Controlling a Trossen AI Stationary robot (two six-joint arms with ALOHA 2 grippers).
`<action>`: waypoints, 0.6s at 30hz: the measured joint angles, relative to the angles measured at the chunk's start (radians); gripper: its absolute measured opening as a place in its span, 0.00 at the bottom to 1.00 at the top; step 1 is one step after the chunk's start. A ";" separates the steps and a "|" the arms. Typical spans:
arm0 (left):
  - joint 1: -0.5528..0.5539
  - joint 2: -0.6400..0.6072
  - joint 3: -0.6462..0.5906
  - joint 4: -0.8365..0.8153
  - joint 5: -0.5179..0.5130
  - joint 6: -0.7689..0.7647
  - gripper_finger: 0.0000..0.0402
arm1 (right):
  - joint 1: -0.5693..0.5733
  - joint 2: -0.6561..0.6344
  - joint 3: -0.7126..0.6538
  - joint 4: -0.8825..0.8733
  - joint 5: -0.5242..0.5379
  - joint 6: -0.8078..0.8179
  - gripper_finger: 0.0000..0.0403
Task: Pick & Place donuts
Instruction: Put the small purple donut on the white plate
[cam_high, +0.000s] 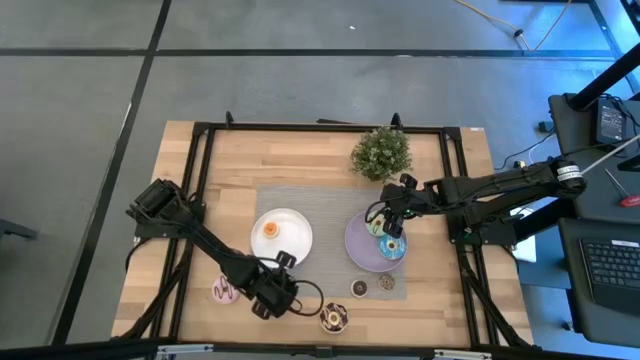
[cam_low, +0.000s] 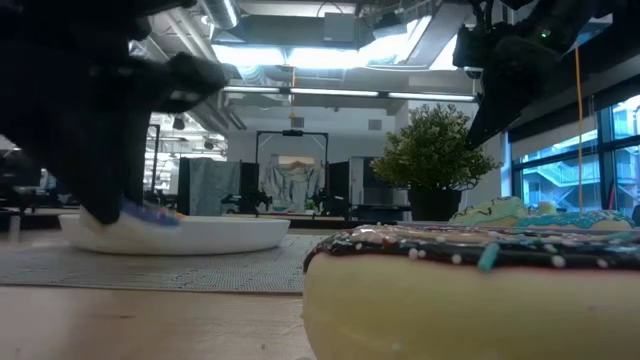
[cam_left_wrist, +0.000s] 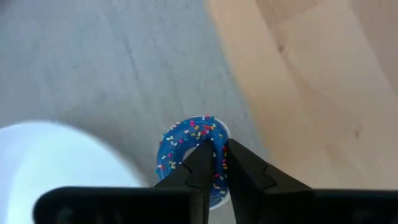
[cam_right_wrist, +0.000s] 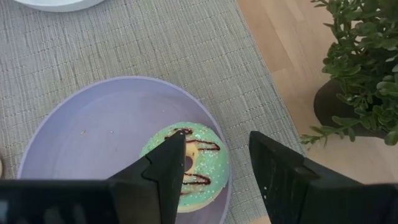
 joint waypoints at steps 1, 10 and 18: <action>0.000 0.000 0.015 -0.041 -0.007 -0.010 0.09 | 0.000 0.000 0.000 0.000 0.000 0.000 0.44; -0.001 -0.093 0.039 -0.243 -0.157 -0.332 0.10 | 0.000 0.000 0.000 0.005 0.022 -0.002 0.44; -0.004 -0.235 -0.047 -0.253 -0.269 -0.529 0.10 | 0.000 0.000 0.000 0.006 0.026 -0.004 0.44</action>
